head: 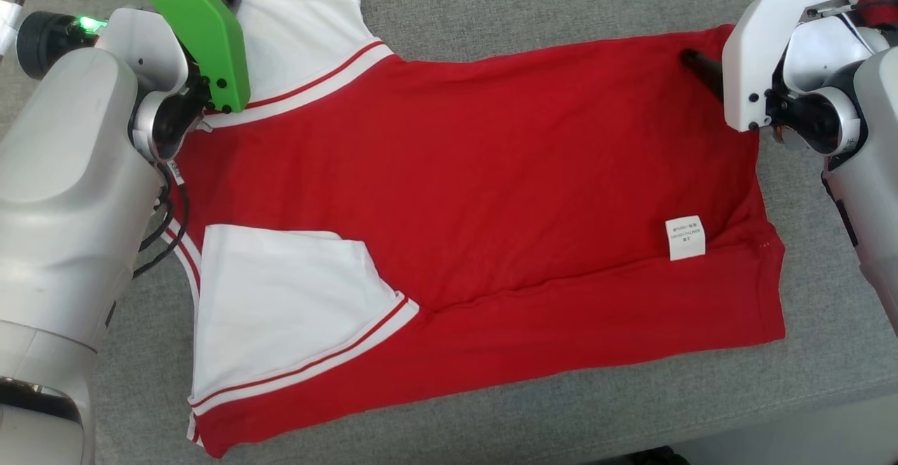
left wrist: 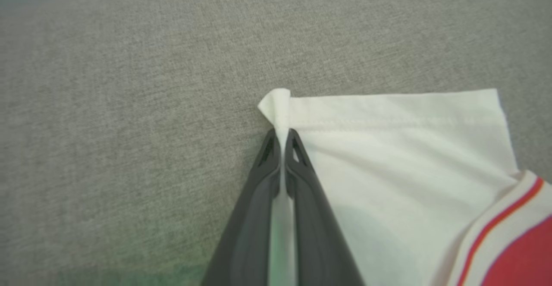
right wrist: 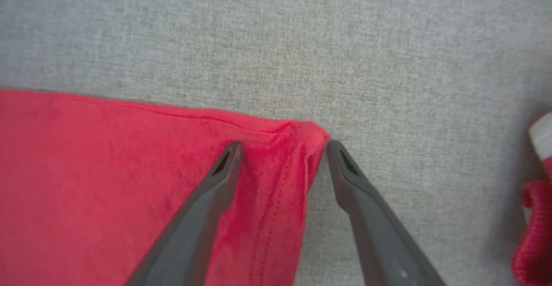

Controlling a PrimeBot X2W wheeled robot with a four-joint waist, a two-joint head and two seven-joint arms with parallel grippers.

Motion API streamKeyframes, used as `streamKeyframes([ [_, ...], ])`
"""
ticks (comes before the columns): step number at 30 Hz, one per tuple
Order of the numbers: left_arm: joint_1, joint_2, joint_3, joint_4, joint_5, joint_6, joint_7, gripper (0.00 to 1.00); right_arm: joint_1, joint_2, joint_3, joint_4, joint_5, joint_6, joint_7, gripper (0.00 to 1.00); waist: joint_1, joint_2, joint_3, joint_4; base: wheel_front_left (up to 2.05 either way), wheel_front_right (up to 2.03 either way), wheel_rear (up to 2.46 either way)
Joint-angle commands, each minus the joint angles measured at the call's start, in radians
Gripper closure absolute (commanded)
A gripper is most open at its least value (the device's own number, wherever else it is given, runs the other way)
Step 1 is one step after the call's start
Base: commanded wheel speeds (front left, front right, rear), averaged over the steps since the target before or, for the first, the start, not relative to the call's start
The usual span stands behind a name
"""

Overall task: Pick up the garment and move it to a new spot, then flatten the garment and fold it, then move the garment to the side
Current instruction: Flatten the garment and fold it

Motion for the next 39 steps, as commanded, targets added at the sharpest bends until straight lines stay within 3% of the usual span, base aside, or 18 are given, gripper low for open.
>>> streamKeyframes([
  [1,0.022,0.006,-0.003,0.013,-0.010,0.001,0.000,1.00,0.007,0.001,0.017,0.023,-0.001,-0.001,-0.001,0.00,0.0000,0.0000,0.001,0.007,0.00,0.00,0.00],
  [2,0.022,0.004,-0.004,0.012,-0.011,0.000,-0.001,1.00,0.006,0.001,0.024,0.028,0.002,-0.001,-0.005,0.00,0.0000,0.0000,0.001,0.009,0.00,0.00,0.00],
  [3,0.023,0.002,-0.005,0.013,-0.012,-0.002,-0.004,1.00,0.004,0.003,0.029,0.036,0.005,-0.001,-0.012,0.19,0.0000,0.0000,0.002,0.013,0.00,0.00,0.00],
  [4,0.024,0.001,-0.006,0.012,-0.012,-0.004,-0.006,1.00,0.004,0.005,0.032,0.042,0.006,-0.001,-0.019,0.58,0.0000,0.0000,0.003,0.015,0.00,0.00,0.00],
  [5,0.026,-0.001,-0.008,0.013,-0.012,-0.006,-0.008,1.00,0.003,0.006,0.046,0.045,0.002,-0.001,-0.026,0.90,0.0000,0.0000,0.004,0.018,0.00,0.00,0.00],
  [6,0.028,-0.002,-0.010,0.012,-0.012,-0.008,-0.015,1.00,0.003,0.005,0.053,0.050,0.003,0.000,-0.031,1.00,0.0000,0.0000,0.004,0.020,0.00,0.00,0.00],
  [11,0.029,-0.011,0.001,0.004,0.011,0.004,-0.121,1.00,-0.020,-0.020,0.042,0.067,-0.029,-0.002,-0.142,1.00,0.0000,0.0000,-0.009,0.030,0.00,0.00,0.00],
  [16,0.027,-0.021,0.010,0.008,0.048,0.018,-0.291,1.00,-0.029,0.004,-0.005,0.101,-0.045,-0.002,-0.284,1.00,0.0000,0.0000,-0.042,0.036,0.00,0.00,0.00],
  [23,0.054,-0.053,-0.005,0.052,0.065,-0.007,-0.418,1.00,0.005,0.007,0.000,0.154,-0.035,-0.001,-0.376,1.00,0.0000,0.0000,-0.103,0.054,0.00,0.00,0.00],
  [32,0.190,-0.105,-0.059,0.020,0.082,-0.048,-0.577,1.00,0.130,-0.073,0.054,0.095,-0.001,-0.001,-0.495,1.00,0.0000,0.0000,-0.190,0.108,0.00,0.00,0.00],
  [39,0.356,-0.078,-0.071,-0.091,0.106,-0.043,-0.648,1.00,0.243,-0.122,0.073,0.041,-0.036,-0.001,-0.621,1.00,0.0000,0.0000,-0.253,0.138,0.00,0.00,0.00],
])
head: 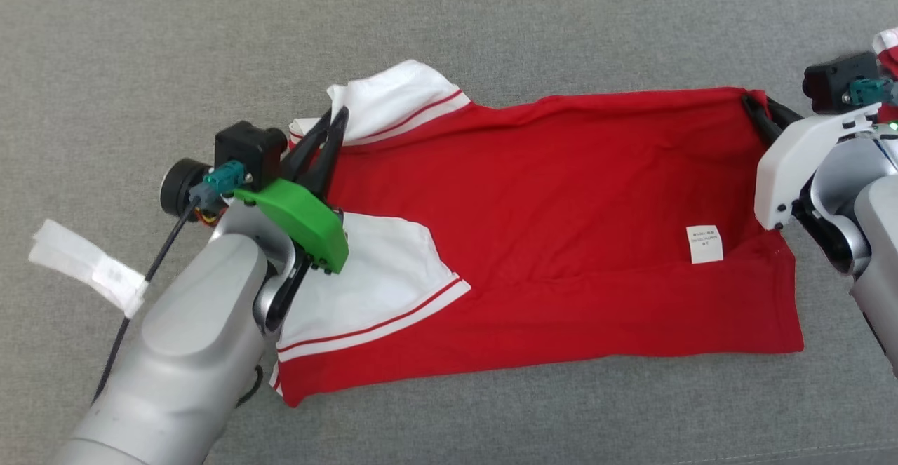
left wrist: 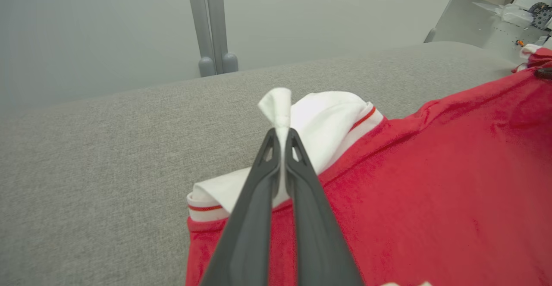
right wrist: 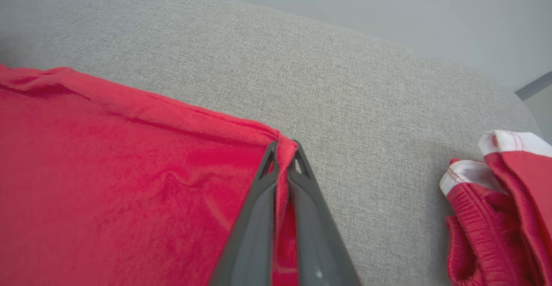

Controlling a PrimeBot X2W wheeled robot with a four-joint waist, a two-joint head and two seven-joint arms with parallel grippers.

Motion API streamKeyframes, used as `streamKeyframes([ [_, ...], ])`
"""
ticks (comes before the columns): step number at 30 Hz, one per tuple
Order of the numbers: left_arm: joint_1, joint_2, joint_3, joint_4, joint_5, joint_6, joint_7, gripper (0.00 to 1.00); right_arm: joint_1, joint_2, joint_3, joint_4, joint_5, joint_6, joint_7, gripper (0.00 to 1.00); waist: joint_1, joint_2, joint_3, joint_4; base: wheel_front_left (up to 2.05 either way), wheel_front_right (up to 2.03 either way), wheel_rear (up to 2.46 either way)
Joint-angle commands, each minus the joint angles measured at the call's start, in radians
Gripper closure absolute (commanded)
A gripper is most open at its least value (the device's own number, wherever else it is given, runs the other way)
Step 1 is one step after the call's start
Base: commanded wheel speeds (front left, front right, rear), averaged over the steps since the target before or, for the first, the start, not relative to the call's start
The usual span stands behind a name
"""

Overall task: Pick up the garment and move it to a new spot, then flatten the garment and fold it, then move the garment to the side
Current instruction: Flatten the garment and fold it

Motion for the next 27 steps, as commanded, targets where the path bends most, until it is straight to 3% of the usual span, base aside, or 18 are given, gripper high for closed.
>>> streamKeyframes([
  [1,0.046,0.012,0.003,-0.026,0.007,0.005,-0.009,1.00,0.030,-0.010,0.007,-0.012,-0.019,-0.002,-0.029,1.00,0.0000,-0.0001,-0.041,0.027,0.00,0.00,0.00],
  [6,0.159,0.034,0.011,-0.124,0.009,0.028,-0.015,1.00,0.096,-0.035,0.019,-0.029,-0.052,-0.002,-0.074,1.00,0.0000,-0.0001,-0.069,0.043,0.00,0.00,0.00],
  [25,0.452,0.082,0.020,-0.339,-0.068,0.104,0.002,1.00,0.291,-0.080,0.005,-0.075,-0.101,-0.002,0.039,1.00,0.0000,-0.0001,-0.133,0.070,0.00,0.00,0.00],
  [26,0.461,0.083,0.020,-0.344,-0.071,0.108,0.004,1.00,0.300,-0.085,0.012,-0.081,-0.103,-0.002,0.053,0.61,0.0000,-0.0001,-0.135,0.071,0.00,0.00,0.00],
  [27,0.466,0.085,0.019,-0.348,-0.071,0.110,0.004,1.00,0.304,-0.090,0.013,-0.086,-0.103,-0.002,0.063,0.00,0.0000,-0.0001,-0.136,0.072,0.00,0.00,0.00],
])
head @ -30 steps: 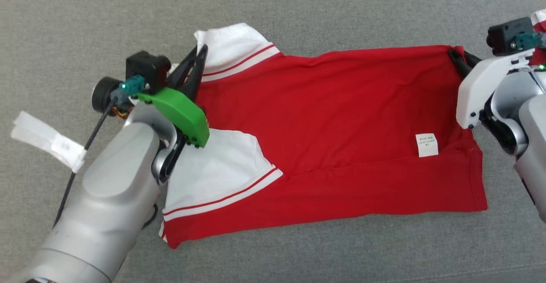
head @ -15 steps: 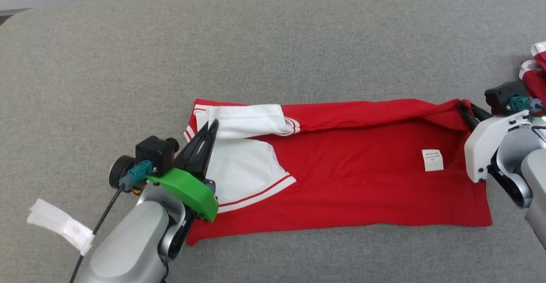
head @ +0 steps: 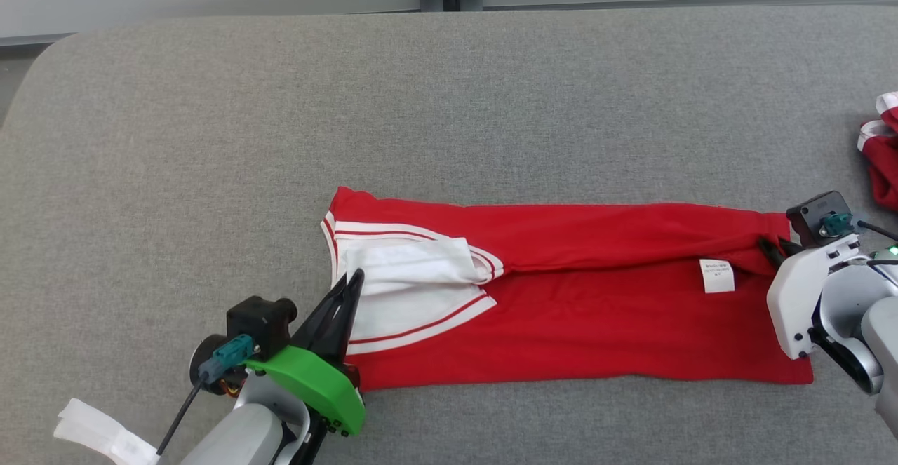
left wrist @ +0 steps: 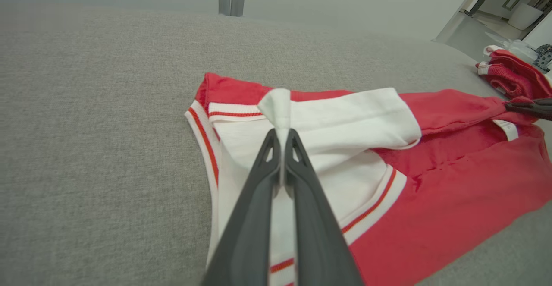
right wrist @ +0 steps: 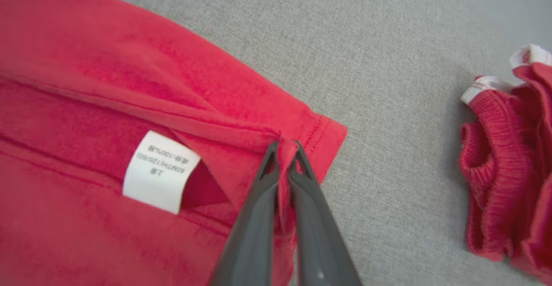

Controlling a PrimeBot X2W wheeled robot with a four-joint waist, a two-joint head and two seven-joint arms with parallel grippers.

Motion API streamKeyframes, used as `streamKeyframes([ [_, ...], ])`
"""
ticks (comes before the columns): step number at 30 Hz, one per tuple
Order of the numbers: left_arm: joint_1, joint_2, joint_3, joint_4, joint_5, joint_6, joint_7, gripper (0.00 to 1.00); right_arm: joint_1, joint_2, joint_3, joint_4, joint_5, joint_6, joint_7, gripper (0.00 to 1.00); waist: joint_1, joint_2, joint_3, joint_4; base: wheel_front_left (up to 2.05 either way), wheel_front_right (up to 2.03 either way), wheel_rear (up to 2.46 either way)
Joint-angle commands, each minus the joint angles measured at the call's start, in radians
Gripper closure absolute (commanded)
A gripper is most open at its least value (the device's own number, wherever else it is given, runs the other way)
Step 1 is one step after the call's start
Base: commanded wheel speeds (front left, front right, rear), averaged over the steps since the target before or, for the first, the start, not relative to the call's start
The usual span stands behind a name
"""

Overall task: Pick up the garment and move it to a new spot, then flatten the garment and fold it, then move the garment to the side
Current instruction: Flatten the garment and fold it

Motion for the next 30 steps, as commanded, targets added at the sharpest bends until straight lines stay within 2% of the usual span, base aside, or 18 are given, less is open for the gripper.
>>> streamKeyframes([
  [1,0.019,0.009,-0.003,-0.004,-0.003,0.005,0.010,1.00,0.018,-0.013,-0.005,-0.011,0.000,-0.002,0.008,0.00,0.0001,-0.0001,-0.002,0.002,0.00,0.00,0.00],
  [3,0.028,0.010,-0.009,-0.008,-0.005,0.004,0.014,1.00,0.032,-0.020,-0.013,-0.028,0.007,-0.002,0.021,0.00,0.0001,-0.0001,-0.005,0.004,0.00,0.00,0.00],
  [4,0.032,0.010,-0.009,-0.008,-0.008,0.006,0.016,0.88,0.038,-0.023,-0.024,-0.038,0.007,-0.002,0.023,0.00,0.0001,-0.0001,-0.007,0.005,0.00,0.00,0.00],
  [5,0.038,0.010,-0.013,-0.006,-0.010,0.006,0.021,0.56,0.048,-0.027,-0.039,-0.050,0.009,-0.002,0.023,0.00,0.0001,-0.0001,-0.010,0.006,0.00,0.00,0.00],
  [6,0.042,0.011,-0.014,-0.005,-0.009,0.008,0.020,0.00,0.058,-0.029,-0.054,-0.061,0.011,-0.002,0.025,0.00,0.0001,-0.0001,-0.012,0.006,0.00,0.00,0.00],
  [12,0.073,0.013,0.017,-0.021,-0.004,0.022,-0.005,0.00,0.139,-0.005,-0.189,-0.157,0.045,-0.002,0.013,0.00,0.0001,-0.0001,-0.024,0.004,0.00,0.00,0.00],
  [16,0.087,0.003,0.108,-0.077,0.052,0.019,-0.020,0.00,0.202,0.055,-0.306,-0.224,0.099,-0.002,0.015,0.00,0.0001,-0.0001,-0.032,0.007,0.00,0.00,0.00],
  [19,0.130,-0.038,0.227,-0.153,0.143,-0.004,-0.018,0.00,0.245,0.136,-0.416,-0.252,0.136,-0.002,0.010,0.00,0.0001,-0.0001,-0.035,0.010,0.00,0.00,0.00],
  [23,0.163,-0.108,0.370,-0.229,0.280,-0.047,-0.018,0.00,0.269,0.236,-0.531,-0.246,0.130,-0.002,0.017,0.00,0.0001,-0.0001,-0.034,0.009,0.00,0.00,0.00],
  [30,0.236,-0.212,0.539,-0.273,0.422,-0.124,-0.018,0.00,0.219,0.367,-0.640,-0.182,0.064,-0.002,0.051,0.00,0.0001,-0.0001,-0.033,0.002,0.00,0.00,0.00],
])
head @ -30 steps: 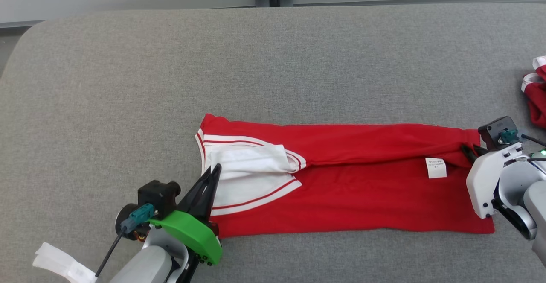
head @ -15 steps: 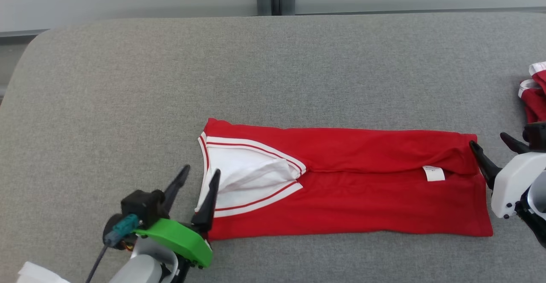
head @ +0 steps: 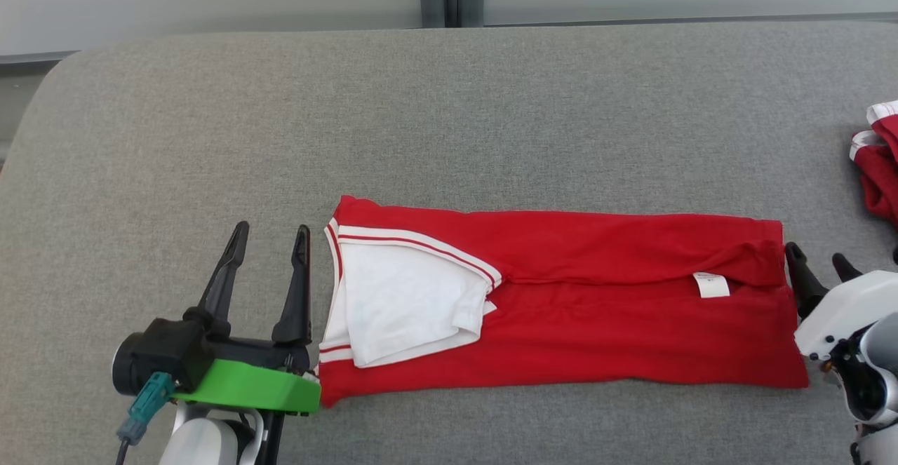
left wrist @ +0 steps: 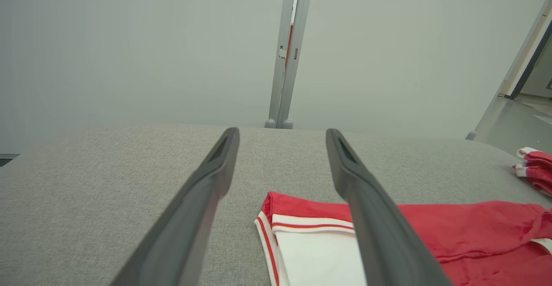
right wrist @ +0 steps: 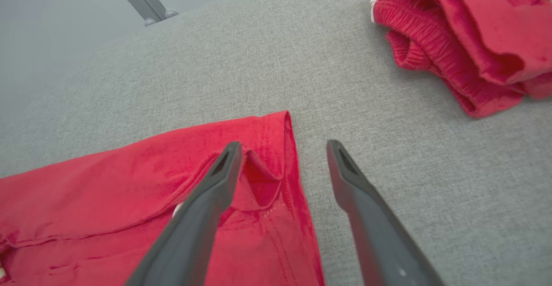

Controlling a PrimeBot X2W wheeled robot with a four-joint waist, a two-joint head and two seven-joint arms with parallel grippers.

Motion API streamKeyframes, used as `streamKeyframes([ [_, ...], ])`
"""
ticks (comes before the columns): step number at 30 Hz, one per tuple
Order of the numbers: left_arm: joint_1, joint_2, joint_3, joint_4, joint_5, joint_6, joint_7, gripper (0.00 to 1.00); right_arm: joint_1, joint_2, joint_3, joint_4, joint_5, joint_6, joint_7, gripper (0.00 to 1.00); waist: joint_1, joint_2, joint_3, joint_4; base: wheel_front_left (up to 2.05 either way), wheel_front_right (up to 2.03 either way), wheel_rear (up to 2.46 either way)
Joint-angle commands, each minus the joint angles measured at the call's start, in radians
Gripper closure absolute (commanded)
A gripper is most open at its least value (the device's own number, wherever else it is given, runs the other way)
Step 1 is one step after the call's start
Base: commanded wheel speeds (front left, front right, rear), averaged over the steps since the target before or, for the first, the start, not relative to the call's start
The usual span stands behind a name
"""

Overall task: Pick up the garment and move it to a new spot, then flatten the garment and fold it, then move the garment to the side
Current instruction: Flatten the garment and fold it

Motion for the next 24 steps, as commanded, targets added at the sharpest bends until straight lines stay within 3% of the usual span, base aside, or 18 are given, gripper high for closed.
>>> streamKeyframes([
  [1,0.019,-0.010,0.020,0.001,0.013,-0.011,0.000,0.00,-0.019,0.017,-0.003,0.010,-0.017,-0.001,0.006,0.00,0.0001,0.0000,0.000,0.001,0.00,0.00,0.00],
  [7,0.037,-0.038,0.068,0.016,0.046,-0.032,0.000,0.00,-0.075,0.077,-0.025,0.032,-0.057,-0.001,-0.004,0.00,0.0001,0.0000,-0.001,0.004,0.00,0.00,0.00],
  [14,0.034,-0.045,0.055,0.024,0.038,-0.035,0.000,0.00,-0.170,0.133,-0.129,0.137,-0.184,-0.001,0.039,0.00,0.0001,0.0000,0.002,0.000,0.00,0.00,0.00],
  [24,0.021,-0.040,0.029,0.023,0.022,-0.036,0.000,0.00,-0.142,0.145,-0.117,0.217,-0.251,-0.001,0.111,0.00,0.0001,0.0000,0.009,0.011,0.00,0.00,0.00],
])
